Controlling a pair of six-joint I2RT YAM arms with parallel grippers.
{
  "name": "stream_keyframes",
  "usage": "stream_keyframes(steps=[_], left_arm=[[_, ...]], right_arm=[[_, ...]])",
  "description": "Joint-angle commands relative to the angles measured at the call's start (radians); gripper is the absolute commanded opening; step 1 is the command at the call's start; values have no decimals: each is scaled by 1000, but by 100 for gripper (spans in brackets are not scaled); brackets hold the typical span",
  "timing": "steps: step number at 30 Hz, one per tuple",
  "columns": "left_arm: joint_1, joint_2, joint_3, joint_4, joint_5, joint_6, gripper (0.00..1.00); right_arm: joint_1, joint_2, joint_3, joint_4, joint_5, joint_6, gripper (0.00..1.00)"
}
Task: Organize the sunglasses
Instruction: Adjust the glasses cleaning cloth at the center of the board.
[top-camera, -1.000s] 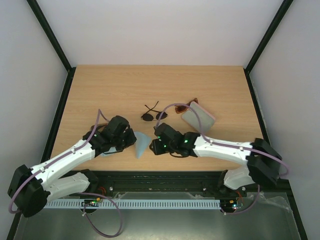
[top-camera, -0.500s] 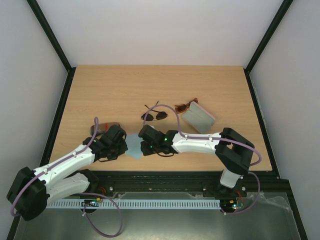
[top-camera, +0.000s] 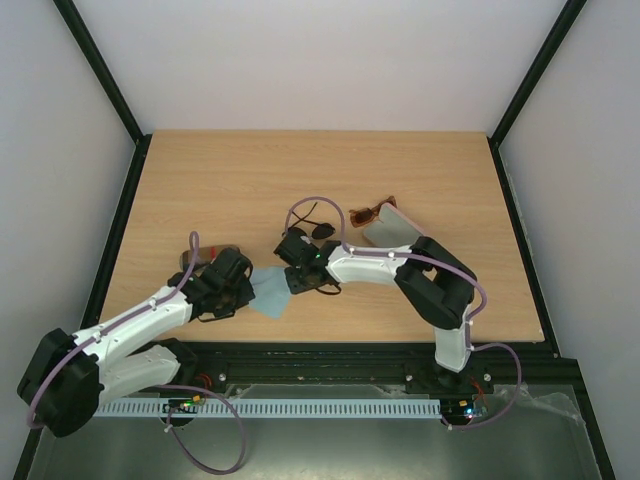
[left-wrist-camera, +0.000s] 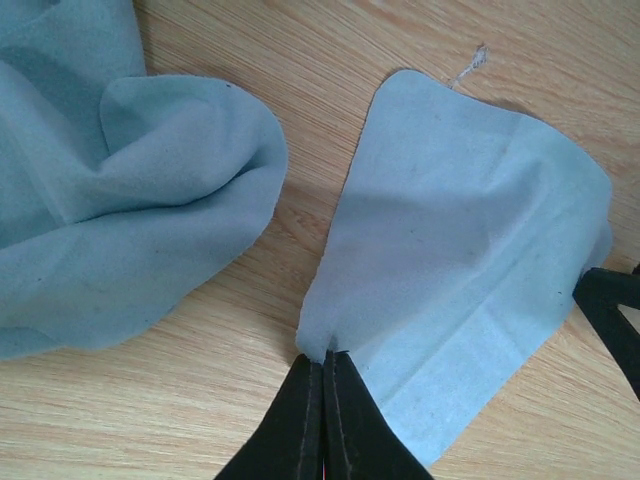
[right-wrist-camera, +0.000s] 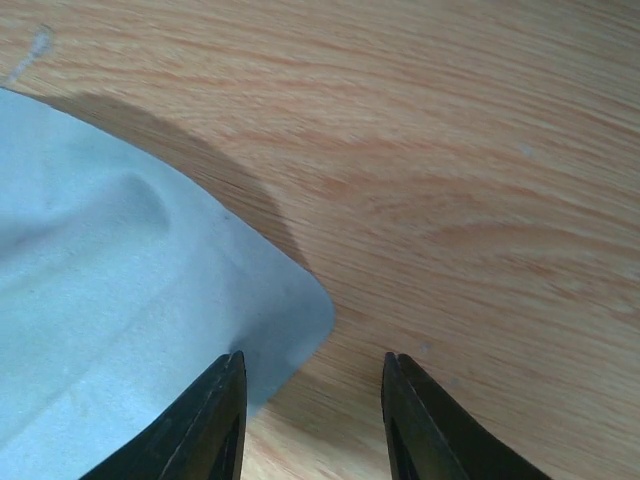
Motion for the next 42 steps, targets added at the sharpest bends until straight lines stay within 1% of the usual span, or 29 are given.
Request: stream_keyframes(steps=[1,5,7,9,12,13,18,20,21,25,28,31,35,38,39,40,41,42], left_arm=[[10,5,9,6,6,15,2],[14,5,12,7,10,19,2],[17,5,14,9,14,22,2],[17,4,18,10,20,25,2],[17,6,27,11,27,34,2],[18,5,29,11,30,38,2],[17,2,45,38,58,70,2],[17,7,51,64,83,91,4],[18,15,58,77,93,100,5],[18,67,96,107,123,134,15],[17,109,113,101,127,145,26],[16,123,108,103,150,152,35],[-18,114,97,131,198,145,41],[-90,124,84,189,227,111,41],[-120,131,80,208,232,99,41],[-151,142,78,222,230,80,41],[-188,154,80,233,225,65,41],[-211,169,81,241,216,53,41]], right_arm=[[-11,41,59,-33,-41,-46,37],[-12,81,87,-34,-73,-40,33],[-12,90,96,-40,-76,-38,28],[-14,92,99,-42,-71,-31,20],[-19,86,95,-46,-51,-11,3],[-18,79,88,-46,-43,-5,2],[-23,15,22,-51,27,23,1],[-26,-23,-28,-45,46,24,1],[-28,-44,-57,-44,54,52,1],[-33,-131,-180,-32,82,116,1],[-33,-206,-277,-27,90,184,1],[-33,-289,-380,-22,78,263,1],[-33,-429,-514,-27,37,352,1],[-33,-506,-561,-29,-44,340,1],[-34,-523,-553,-50,-51,326,5],[-34,-533,-537,-65,-47,310,12],[-34,-540,-519,-86,-30,288,20],[-34,-543,-495,-111,14,276,30]])
